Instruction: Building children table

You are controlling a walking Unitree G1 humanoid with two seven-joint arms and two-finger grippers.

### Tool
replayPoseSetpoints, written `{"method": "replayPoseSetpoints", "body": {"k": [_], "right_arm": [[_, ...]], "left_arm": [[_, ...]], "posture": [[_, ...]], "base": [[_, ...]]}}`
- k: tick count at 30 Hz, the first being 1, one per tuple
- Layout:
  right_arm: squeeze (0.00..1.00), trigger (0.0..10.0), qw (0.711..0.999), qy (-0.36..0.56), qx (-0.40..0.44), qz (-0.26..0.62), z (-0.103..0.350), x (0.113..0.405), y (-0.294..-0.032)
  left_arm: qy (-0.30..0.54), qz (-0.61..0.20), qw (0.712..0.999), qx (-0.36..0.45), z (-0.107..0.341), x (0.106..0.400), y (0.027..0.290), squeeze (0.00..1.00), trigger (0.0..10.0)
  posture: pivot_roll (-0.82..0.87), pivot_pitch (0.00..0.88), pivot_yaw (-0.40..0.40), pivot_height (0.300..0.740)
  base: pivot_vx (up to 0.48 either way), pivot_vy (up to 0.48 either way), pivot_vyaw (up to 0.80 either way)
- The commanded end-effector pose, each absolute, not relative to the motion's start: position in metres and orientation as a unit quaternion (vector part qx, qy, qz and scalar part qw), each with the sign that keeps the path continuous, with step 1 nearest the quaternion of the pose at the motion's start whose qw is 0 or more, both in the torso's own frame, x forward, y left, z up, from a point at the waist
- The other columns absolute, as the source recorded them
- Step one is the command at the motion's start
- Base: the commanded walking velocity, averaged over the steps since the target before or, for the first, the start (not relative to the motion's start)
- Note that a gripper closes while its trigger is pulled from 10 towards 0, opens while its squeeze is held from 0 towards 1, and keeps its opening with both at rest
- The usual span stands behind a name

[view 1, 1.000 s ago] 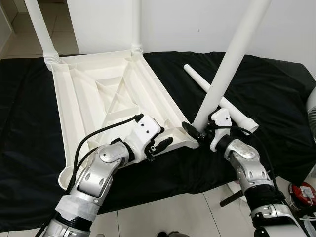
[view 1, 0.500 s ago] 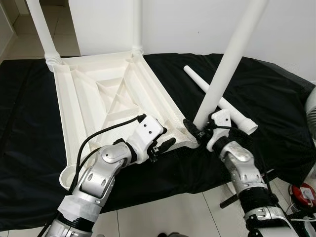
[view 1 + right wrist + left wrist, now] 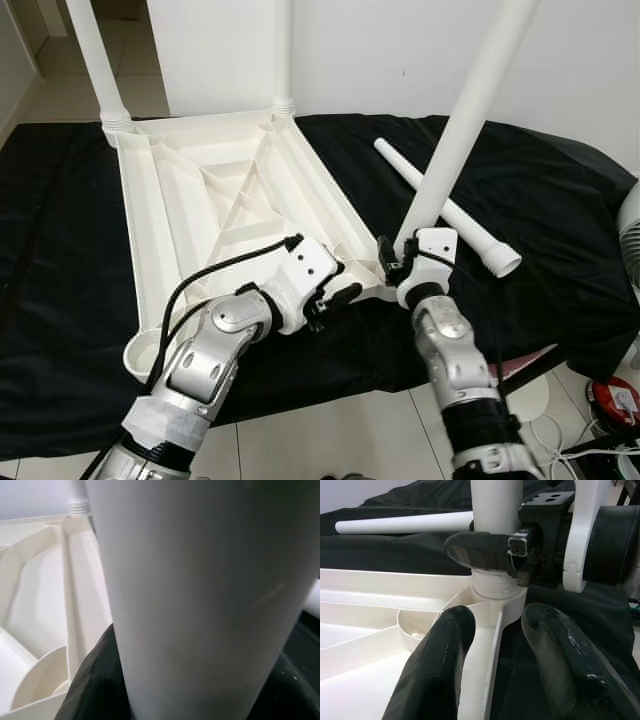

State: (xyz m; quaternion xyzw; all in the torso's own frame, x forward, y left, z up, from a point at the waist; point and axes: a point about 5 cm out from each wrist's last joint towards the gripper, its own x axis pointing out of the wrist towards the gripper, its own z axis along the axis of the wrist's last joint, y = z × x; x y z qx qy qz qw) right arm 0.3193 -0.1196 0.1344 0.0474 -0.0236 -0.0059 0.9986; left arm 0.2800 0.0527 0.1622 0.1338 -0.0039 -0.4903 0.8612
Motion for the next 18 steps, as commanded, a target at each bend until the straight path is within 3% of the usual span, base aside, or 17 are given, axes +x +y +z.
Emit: {"method": "replayPoseSetpoints", "body": {"k": [1,9,10,11,18], "right_arm": [[0.0,10.0,0.998,0.018,0.048,-0.024,0.118,0.315,-0.12],[0.0,10.0,0.998,-0.004,0.069,0.012,0.127,0.311,-0.108],[0.89,10.0,0.997,-0.013,0.068,0.018,0.13,0.31,-0.109],[1.0,10.0,0.997,-0.025,0.069,0.03,0.133,0.309,-0.11],[1.0,10.0,0.994,-0.055,0.08,0.046,0.143,0.306,-0.117]], "left_arm": [[-0.001,-0.476,0.868,0.139,0.16,0.279,0.052,0.0,10.0],[0.0,-0.474,0.87,0.138,0.159,0.279,0.051,0.0,10.0],[0.0,-0.474,0.87,0.138,0.159,0.279,0.051,0.0,10.0],[-0.001,-0.474,0.869,0.138,0.159,0.279,0.051,0.0,10.0],[-0.002,-0.475,0.869,0.142,0.159,0.279,0.052,0.0,10.0]], "posture": [[0.07,0.037,-0.083,0.74],[0.07,0.032,-0.088,0.74],[0.07,0.029,-0.089,0.74],[0.07,0.029,-0.089,0.74],[0.08,0.02,-0.09,0.74]], "base": [[0.0,0.0,0.0],[0.0,0.0,0.0],[0.0,0.0,0.0],[0.0,0.0,0.0],[0.0,0.0,0.0]]}}
